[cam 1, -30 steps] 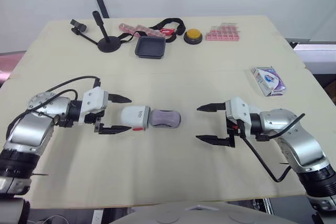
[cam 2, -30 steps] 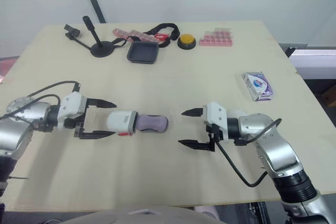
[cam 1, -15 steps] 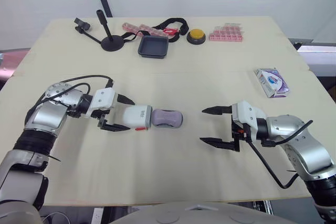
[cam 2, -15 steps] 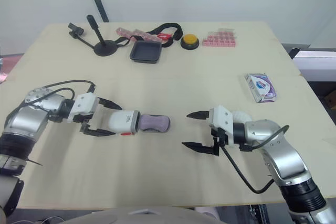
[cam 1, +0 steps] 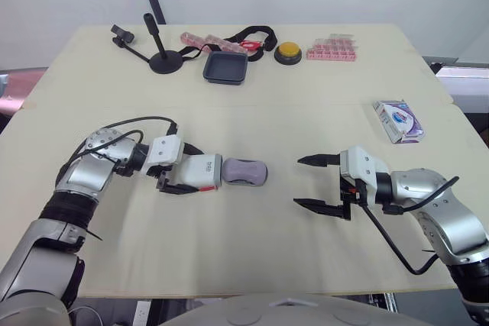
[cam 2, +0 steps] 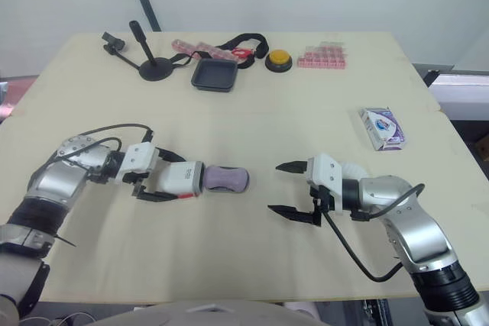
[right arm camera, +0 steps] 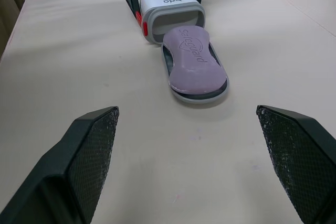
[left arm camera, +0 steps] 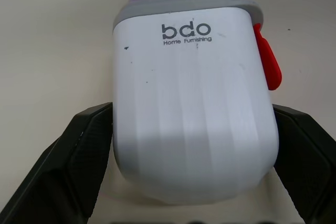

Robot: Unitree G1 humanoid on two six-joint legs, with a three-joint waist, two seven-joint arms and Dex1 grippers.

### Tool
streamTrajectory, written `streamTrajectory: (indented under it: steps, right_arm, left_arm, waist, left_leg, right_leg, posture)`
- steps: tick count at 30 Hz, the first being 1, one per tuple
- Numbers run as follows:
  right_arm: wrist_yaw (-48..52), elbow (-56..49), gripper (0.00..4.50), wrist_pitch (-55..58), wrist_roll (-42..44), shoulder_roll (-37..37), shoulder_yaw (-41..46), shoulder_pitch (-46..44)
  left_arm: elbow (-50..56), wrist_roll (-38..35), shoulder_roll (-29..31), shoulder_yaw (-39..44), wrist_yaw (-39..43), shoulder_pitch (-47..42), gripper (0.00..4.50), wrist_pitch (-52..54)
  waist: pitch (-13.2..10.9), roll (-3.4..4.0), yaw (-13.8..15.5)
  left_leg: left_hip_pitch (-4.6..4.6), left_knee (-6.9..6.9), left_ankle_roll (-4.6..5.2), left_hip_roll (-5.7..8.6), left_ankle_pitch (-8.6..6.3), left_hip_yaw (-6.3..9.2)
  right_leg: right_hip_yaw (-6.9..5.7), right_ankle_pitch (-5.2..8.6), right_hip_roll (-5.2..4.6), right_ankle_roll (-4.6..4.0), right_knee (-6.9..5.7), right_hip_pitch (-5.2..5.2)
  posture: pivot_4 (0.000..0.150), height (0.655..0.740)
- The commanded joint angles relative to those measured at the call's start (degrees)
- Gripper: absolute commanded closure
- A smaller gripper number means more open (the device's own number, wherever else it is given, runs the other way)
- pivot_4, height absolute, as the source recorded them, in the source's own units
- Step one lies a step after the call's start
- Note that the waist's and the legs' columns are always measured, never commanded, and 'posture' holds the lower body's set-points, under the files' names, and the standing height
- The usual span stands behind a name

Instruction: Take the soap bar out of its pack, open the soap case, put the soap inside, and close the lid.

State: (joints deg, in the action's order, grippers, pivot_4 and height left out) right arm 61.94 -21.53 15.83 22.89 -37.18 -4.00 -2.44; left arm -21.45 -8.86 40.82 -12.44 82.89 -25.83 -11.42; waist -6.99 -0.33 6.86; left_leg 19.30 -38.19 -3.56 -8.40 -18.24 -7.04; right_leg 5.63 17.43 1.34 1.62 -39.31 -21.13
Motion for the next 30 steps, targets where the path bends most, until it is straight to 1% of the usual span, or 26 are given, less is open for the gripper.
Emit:
streamTrajectory:
  steps: [1,9,11,13,18,22,27,30]
  right_arm:
    - [0.04,-0.70,0.02,-1.13,0.93,-0.55,1.14,0.01]
    - [0.50,0.14,0.02,-1.43,0.95,-0.75,1.17,0.10]
    - [0.56,0.22,0.00,-1.48,0.94,-0.87,1.20,0.21]
    - [0.60,0.24,0.00,-1.50,0.95,-0.98,1.25,0.38]
    - [0.62,0.54,0.00,-1.38,0.91,-1.29,1.31,-0.05]
    - [0.39,-0.33,0.00,0.50,0.47,-2.34,0.51,-2.13]
    - [-4.07,-4.27,0.00,8.51,-0.72,-1.92,-2.82,-8.73]
    - [-7.60,-6.58,0.00,13.95,-2.31,-0.29,-6.85,-13.57]
  left_arm:
    - [1.47,-0.18,0.33,0.90,-0.67,0.60,0.00,0.34]
    - [3.01,-1.14,-0.22,1.40,-2.24,1.10,0.00,3.24]
    - [3.28,-1.41,-0.38,1.52,-2.38,1.12,0.56,3.89]
    - [3.45,-1.37,-0.41,1.52,-2.42,1.17,1.00,4.03]
    - [3.15,-0.80,-0.33,1.52,-2.85,1.01,1.02,2.79]
    - [2.20,-0.28,0.28,1.62,-2.47,0.57,1.02,0.20]
    - [1.32,-0.57,1.03,2.24,-1.57,-0.28,1.02,-3.16]
    - [1.14,-0.90,1.15,2.43,-1.42,-0.60,1.02,-3.36]
  waist:
    - [0.00,0.00,0.03]
    - [0.00,0.00,0.05]
    - [0.00,0.00,0.06]
    - [0.00,0.00,0.06]
    - [0.00,0.00,0.08]
    - [0.00,0.00,0.04]
    - [0.00,0.00,-0.15]
    - [0.00,0.00,-0.30]
  left_leg:
    - [-0.01,0.00,0.00,0.00,0.00,0.00]
    - [0.00,0.00,0.00,0.00,0.00,0.00]
    - [0.01,-0.01,0.00,0.00,0.00,0.00]
    - [0.00,-0.01,0.00,0.00,0.00,0.01]
    - [0.02,-0.01,0.00,0.01,0.00,0.01]
    - [0.02,-0.02,0.00,0.01,0.00,0.01]
    - [-0.05,-0.03,0.00,-0.01,0.00,0.01]
    - [-0.33,-0.05,0.00,-0.01,0.01,0.01]
  right_leg:
    - [0.00,0.00,0.00,0.00,0.00,0.00]
    - [0.00,0.00,-0.01,0.00,0.00,0.00]
    - [0.00,0.00,-0.01,0.00,0.00,0.00]
    - [0.00,0.00,-0.01,0.00,0.00,0.00]
    - [0.02,0.00,-0.01,0.00,0.01,0.01]
    - [0.01,0.00,-0.01,0.00,0.01,0.01]
    - [0.01,0.00,0.03,0.00,-0.03,-0.01]
    - [-0.01,0.00,0.05,0.00,-0.10,-0.08]
  posture:
    - [0.150,0.7400]
    - [0.150,0.7400]
    - [0.150,0.7400]
    - [0.150,0.7400]
    - [0.150,0.7400]
    - [0.150,0.7400]
    - [0.150,0.7400]
    - [0.150,0.7400]
